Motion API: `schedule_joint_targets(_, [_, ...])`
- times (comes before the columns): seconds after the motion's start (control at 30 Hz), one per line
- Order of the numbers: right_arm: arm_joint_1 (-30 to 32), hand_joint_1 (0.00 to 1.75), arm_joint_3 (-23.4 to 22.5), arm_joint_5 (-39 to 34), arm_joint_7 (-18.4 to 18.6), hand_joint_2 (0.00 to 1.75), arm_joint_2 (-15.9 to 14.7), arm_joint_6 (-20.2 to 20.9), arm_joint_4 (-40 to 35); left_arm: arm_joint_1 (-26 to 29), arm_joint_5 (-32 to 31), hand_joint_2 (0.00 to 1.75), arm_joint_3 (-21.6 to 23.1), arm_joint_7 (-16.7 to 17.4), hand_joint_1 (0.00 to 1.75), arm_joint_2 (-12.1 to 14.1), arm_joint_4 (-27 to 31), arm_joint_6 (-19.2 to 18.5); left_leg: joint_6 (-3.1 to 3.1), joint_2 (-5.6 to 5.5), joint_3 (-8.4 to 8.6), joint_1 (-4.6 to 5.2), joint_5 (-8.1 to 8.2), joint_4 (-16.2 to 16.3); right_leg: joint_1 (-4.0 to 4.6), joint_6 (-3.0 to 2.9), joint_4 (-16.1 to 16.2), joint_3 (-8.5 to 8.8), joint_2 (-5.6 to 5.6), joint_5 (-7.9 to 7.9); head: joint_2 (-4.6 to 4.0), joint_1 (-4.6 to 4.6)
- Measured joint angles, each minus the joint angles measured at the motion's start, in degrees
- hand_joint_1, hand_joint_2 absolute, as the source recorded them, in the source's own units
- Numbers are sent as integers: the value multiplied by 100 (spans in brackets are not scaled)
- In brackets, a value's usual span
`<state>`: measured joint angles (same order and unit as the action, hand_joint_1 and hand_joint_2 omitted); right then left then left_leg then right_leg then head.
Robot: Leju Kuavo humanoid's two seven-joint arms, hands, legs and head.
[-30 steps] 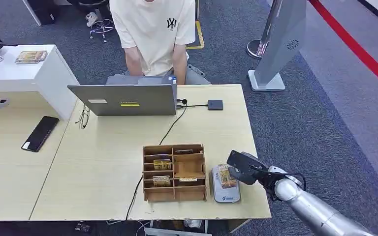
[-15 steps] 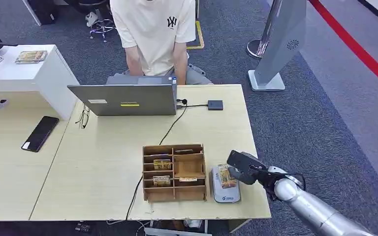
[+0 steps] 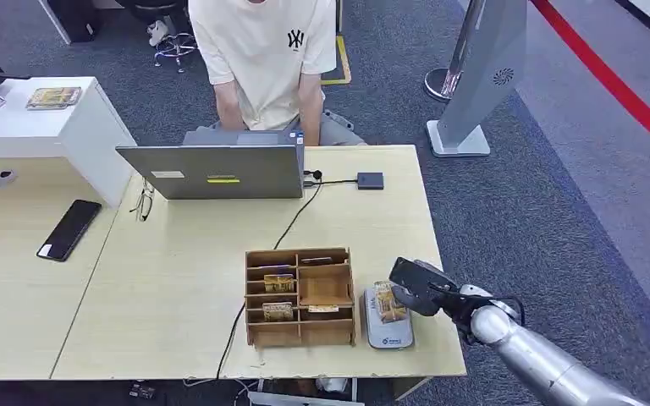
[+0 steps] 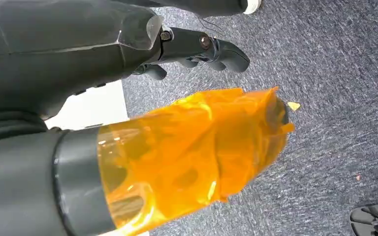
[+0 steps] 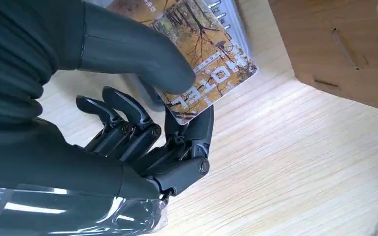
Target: Pass the card to the sensor for recognition and then transmit it.
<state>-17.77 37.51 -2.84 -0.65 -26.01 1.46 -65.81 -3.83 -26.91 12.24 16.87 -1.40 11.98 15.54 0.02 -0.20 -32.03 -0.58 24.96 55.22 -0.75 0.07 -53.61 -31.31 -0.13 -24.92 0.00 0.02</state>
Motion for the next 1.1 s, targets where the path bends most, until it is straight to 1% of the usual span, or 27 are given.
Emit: schedule_joint_targets(1.1, [-29, 175, 0, 0, -7, 175, 7, 9, 31, 0, 2, 0, 0, 0, 0, 0, 0, 0, 0, 0, 0, 0, 0, 0, 0, 0, 0, 0, 0, 0, 0, 0])
